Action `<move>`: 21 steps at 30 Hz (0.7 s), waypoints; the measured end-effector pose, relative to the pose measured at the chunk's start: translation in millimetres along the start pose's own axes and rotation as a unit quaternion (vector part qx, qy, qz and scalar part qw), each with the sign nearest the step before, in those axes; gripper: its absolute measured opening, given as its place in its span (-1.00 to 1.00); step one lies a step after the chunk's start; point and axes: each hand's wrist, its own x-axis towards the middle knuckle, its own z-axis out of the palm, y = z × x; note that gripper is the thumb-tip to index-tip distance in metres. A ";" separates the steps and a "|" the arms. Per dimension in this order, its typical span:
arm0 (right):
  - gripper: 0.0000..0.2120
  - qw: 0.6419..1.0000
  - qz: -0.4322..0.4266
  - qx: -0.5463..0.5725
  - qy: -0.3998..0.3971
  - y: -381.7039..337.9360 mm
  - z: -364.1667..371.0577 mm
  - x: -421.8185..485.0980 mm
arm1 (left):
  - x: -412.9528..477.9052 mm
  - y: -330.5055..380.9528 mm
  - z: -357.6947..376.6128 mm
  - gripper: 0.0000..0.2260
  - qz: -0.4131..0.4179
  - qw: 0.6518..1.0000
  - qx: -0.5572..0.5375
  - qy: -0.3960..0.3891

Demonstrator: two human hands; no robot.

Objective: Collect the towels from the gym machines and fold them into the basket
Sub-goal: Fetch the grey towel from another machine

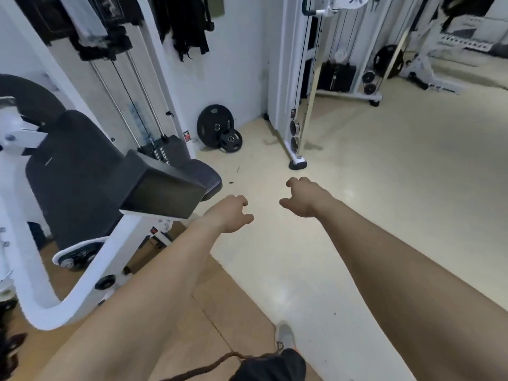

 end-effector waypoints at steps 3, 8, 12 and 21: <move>-0.47 1.000 -0.018 -0.021 -0.008 11.0 -24.4 58.0 | 54.6 16.3 -14.1 -0.49 -0.016 0.999 -0.026 0.018; -0.47 0.997 -0.058 -0.043 -0.027 13.6 -62.9 147.3 | 120.4 24.0 -53.3 -0.50 -0.043 0.997 -0.038 0.045; -0.44 0.991 -0.110 -0.060 -0.046 1.9 -86.0 211.7 | 159.2 16.0 -91.8 -0.50 -0.082 0.992 -0.055 0.076; -0.42 0.955 -0.272 -0.103 -0.050 -49.3 -144.9 385.2 | 260.3 1.3 -171.9 -0.49 -0.194 0.968 -0.070 0.146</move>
